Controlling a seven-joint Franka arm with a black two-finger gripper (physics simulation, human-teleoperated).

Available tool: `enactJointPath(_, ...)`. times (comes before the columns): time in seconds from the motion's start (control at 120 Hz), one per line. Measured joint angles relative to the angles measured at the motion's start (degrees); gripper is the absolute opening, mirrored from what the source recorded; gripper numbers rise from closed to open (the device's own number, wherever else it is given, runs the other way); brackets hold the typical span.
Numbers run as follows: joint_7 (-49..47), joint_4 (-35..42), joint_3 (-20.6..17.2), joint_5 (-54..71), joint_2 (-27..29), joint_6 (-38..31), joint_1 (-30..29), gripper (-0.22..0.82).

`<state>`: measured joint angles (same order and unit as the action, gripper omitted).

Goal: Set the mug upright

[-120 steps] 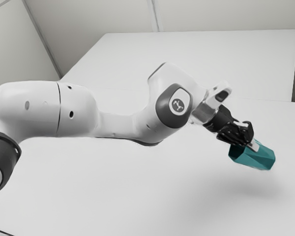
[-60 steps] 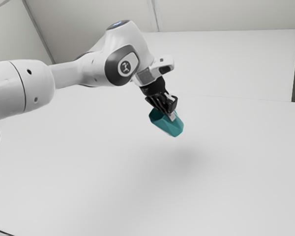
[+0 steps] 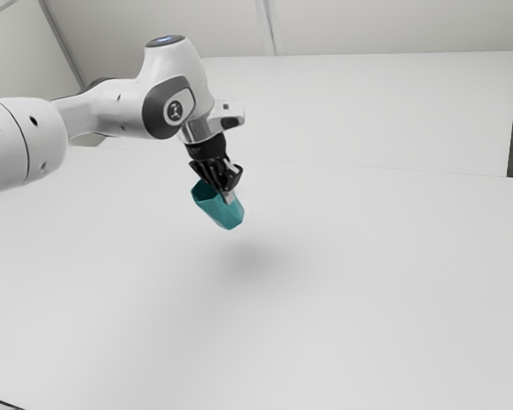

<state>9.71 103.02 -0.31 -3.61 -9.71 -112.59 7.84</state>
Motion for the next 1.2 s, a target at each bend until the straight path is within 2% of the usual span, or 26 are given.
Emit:
enactJointPath(0.408, 2.0, 9.3, 0.0, 3.8, 0.6, -2.4, -0.3, -0.16)
enactJointPath(0.692, 2.6, 10.0, 0.0, 4.0, -2.3, -4.7, -0.3, -0.15)
enactJointPath(0.725, 2.6, 10.0, 0.0, 4.0, -2.4, -4.8, -0.3, -0.11)
enactJointPath(0.867, 2.6, 10.0, 0.0, 4.0, -2.1, -5.2, -0.3, 0.21)
enactJointPath(0.942, 2.6, 10.0, 0.0, 3.9, -1.1, -5.3, -0.3, 0.33)
enactJointPath(1.1, 2.7, 9.5, -0.3, 3.2, 4.2, -4.9, -0.3, 0.47)
enactJointPath(1.2, 2.8, 5.2, -0.2, 2.0, 4.9, -3.6, -0.1, 0.52)
